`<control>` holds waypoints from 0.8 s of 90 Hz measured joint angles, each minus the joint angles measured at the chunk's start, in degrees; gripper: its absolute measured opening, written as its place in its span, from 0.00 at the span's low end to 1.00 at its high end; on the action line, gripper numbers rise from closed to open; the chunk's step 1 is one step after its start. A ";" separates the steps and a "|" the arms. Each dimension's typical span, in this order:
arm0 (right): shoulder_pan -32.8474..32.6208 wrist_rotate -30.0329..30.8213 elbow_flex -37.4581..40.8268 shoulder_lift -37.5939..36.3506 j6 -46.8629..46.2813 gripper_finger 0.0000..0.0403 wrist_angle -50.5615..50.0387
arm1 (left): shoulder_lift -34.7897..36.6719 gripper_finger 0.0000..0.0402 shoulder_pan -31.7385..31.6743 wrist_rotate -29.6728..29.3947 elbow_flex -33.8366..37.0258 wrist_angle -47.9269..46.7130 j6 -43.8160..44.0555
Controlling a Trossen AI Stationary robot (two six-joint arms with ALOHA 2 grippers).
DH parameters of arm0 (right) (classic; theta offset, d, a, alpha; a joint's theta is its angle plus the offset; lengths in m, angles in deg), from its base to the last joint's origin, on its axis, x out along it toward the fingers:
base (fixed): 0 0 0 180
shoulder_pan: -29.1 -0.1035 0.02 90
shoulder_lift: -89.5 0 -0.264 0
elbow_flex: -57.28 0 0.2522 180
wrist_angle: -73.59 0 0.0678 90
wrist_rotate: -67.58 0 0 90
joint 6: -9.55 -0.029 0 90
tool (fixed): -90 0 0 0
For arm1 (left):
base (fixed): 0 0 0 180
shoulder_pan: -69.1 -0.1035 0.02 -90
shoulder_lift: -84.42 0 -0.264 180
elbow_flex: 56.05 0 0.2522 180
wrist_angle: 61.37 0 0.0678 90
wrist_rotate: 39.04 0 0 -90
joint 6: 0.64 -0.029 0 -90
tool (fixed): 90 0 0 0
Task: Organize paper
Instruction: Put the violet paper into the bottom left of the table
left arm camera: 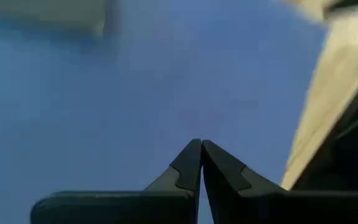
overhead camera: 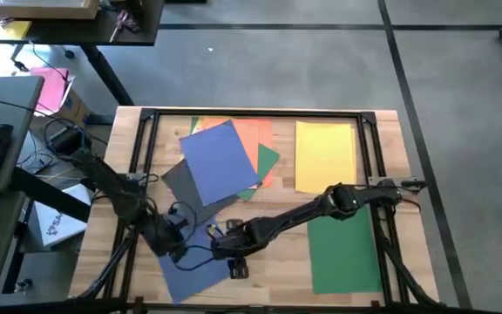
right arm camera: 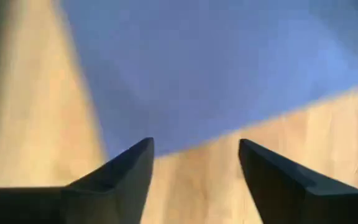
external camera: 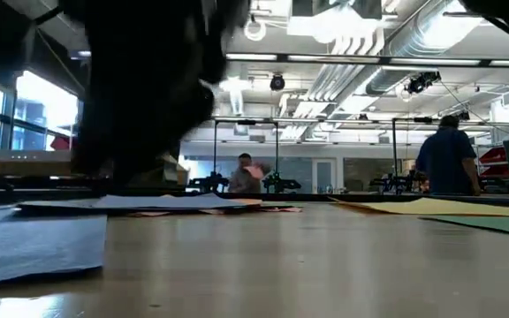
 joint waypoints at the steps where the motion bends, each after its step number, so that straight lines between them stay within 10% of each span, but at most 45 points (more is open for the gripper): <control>1: 0.01 0.15 0.47 0.00 -0.44 0.46 0.14 | -0.32 0.00 0.30 0.10 0.01 -0.04 0.52; 31: -0.27 -5.35 8.30 -0.29 -2.90 0.03 15.91 | -4.97 0.00 3.00 0.21 0.01 -0.81 5.54; 72: 0.08 -13.34 7.75 0.96 4.88 0.00 29.56 | -2.36 0.00 2.32 4.96 0.03 -6.90 8.09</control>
